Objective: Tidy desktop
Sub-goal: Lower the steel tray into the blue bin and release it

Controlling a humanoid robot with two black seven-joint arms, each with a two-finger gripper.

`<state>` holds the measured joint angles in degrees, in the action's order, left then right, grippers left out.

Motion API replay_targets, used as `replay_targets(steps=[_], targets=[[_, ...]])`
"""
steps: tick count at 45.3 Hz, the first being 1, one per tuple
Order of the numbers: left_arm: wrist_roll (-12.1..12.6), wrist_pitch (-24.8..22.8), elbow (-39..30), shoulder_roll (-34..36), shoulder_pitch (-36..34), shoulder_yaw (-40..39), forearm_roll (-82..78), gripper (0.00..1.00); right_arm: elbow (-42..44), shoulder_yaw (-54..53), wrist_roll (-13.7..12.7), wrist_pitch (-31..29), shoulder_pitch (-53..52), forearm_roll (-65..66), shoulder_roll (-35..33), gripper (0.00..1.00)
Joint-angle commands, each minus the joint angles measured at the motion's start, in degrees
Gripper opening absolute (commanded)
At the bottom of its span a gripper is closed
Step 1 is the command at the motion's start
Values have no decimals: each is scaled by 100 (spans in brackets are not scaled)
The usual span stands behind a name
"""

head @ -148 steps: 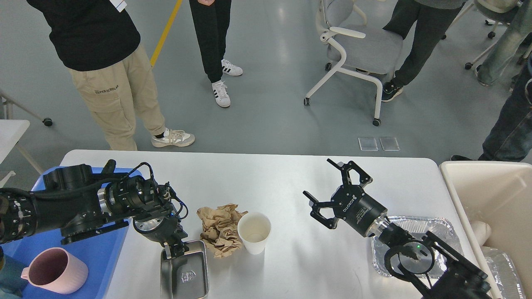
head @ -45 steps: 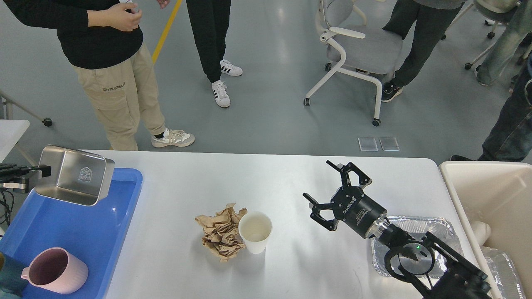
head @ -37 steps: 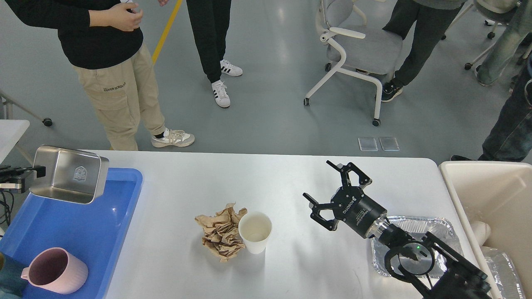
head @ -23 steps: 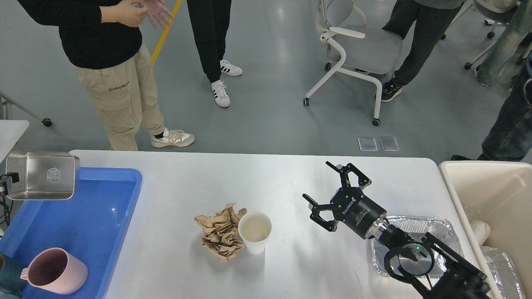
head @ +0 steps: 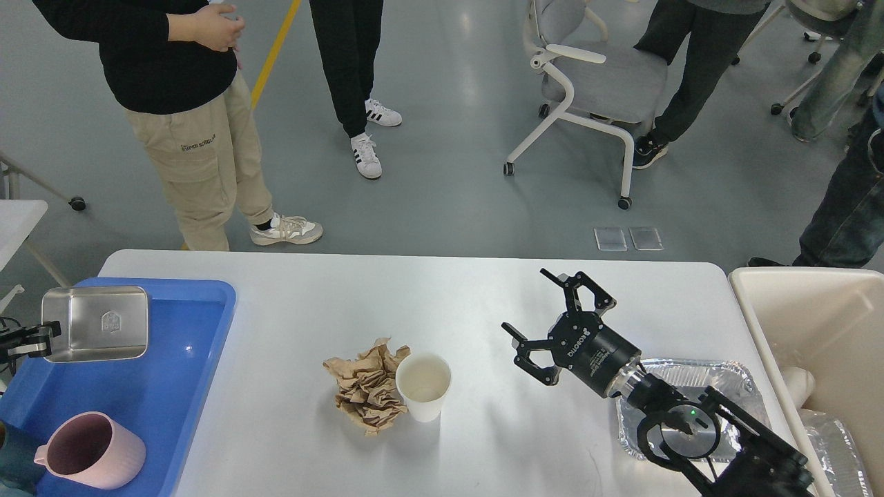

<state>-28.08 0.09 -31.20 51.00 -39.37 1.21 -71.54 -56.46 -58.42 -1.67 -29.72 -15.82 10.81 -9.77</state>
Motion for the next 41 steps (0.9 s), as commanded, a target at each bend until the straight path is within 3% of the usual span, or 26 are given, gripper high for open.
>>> replay_targets(steps=[1,20,26,31,36,41], targets=[[-74,17,237,-231,148,20,202,6,3,15,0,1,0,70,10,100],[-83,123,544,-539,271,11,483,13,12,15,0,1,17,123,19,100],[-66,158,545,-539,271,-24,492,27,12,6,0,1,17,123,10,100],[-48,167,536,-539,271,-24,597,45,12,6,0,1,17,123,19,100],[-39,149,536,-521,263,-15,1054,86,21,6,0,1,17,131,28,100],[-39,96,536,-530,192,-50,1257,89,21,15,0,10,17,123,19,100]])
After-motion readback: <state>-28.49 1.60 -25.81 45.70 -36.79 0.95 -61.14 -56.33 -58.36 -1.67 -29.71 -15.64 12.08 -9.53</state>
